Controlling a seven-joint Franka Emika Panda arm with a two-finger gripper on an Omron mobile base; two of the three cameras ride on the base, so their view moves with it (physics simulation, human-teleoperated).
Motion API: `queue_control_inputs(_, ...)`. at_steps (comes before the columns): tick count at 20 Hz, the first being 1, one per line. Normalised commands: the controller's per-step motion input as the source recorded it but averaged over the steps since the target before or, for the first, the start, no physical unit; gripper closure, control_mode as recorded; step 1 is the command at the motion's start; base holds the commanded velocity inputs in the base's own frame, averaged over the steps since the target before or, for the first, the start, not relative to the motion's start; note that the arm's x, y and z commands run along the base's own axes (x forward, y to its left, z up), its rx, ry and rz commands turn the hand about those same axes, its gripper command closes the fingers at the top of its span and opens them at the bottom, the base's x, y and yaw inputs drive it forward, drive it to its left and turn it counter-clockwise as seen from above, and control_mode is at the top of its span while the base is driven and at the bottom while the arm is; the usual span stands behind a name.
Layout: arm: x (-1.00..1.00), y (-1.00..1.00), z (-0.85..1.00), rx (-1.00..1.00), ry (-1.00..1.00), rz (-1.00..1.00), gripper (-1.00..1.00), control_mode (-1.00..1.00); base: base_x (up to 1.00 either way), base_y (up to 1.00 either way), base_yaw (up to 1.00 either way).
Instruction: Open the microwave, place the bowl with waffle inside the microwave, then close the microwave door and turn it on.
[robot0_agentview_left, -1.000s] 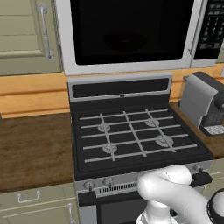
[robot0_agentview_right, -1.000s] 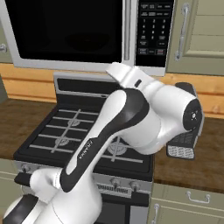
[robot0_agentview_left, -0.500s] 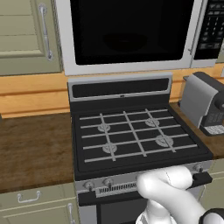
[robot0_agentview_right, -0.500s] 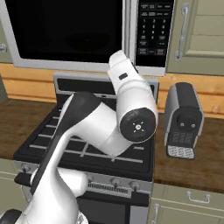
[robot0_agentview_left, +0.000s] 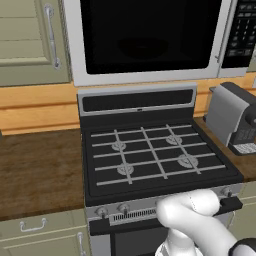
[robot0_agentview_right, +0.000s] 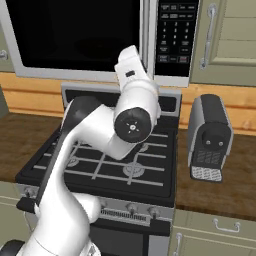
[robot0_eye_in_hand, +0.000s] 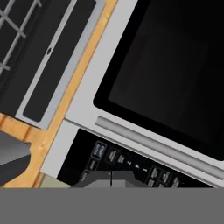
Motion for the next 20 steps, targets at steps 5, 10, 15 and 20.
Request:
queue_control_inputs(5,0.41,0.0,0.3,0.05,0.12,0.0,1.0,-1.0,0.0,0.0,0.0)
queue_control_inputs(10,0.51,-0.13,0.0,0.05,0.08,0.0,1.0,-1.0,0.0,0.0,0.0)
queue_control_inputs(15,0.45,-0.22,-0.02,0.12,0.01,0.0,1.0,-1.0,0.0,0.0,0.0)
queue_control_inputs(20,0.28,-0.29,-0.21,0.09,0.0,0.0,1.0,-1.0,0.0,0.0,0.0)
